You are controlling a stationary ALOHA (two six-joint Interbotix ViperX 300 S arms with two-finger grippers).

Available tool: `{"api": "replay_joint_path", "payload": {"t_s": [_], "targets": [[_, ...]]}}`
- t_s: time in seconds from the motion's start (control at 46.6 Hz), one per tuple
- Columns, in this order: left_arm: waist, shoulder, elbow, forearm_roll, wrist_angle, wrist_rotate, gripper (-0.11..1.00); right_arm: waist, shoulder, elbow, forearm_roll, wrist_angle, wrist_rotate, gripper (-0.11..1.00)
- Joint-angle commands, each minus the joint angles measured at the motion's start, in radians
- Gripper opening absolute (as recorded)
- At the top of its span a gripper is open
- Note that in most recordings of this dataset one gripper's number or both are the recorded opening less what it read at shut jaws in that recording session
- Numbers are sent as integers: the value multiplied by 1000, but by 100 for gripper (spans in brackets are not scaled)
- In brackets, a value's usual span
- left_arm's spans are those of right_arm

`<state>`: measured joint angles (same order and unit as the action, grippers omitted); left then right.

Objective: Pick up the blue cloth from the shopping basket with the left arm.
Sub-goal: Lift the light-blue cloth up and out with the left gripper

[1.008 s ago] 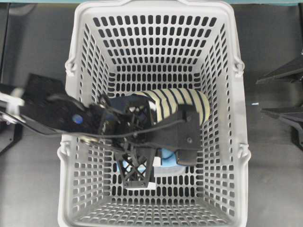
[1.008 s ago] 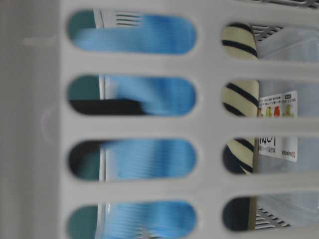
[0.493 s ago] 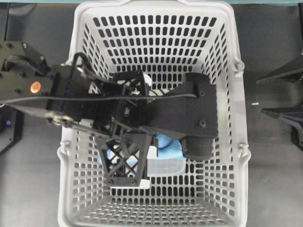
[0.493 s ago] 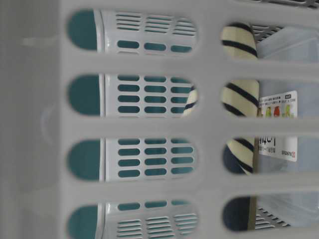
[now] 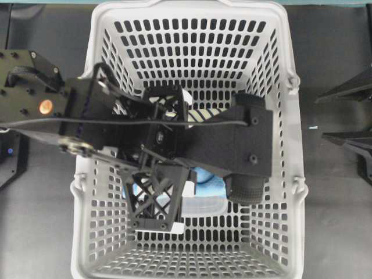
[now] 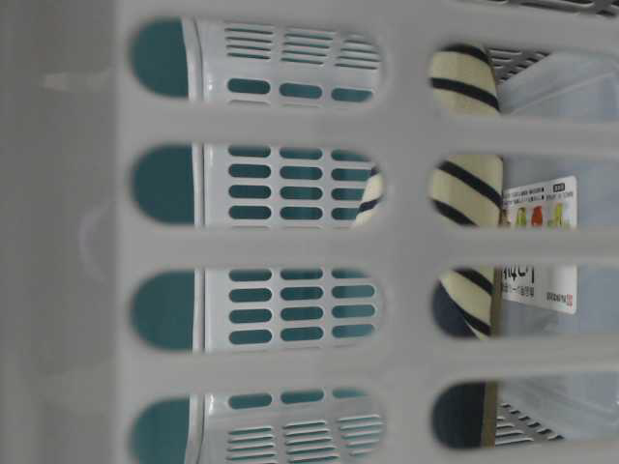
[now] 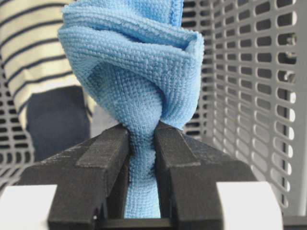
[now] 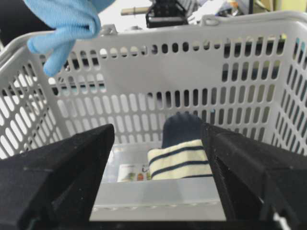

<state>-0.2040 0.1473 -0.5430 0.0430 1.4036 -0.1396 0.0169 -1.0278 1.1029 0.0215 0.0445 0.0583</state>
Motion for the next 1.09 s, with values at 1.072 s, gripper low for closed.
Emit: {"api": "replay_joint_path", "payload": {"t_s": [1.072], "targets": [[8,-426,574,6,-586,29,13,0,0,-11,8,-64,43,71]]}}
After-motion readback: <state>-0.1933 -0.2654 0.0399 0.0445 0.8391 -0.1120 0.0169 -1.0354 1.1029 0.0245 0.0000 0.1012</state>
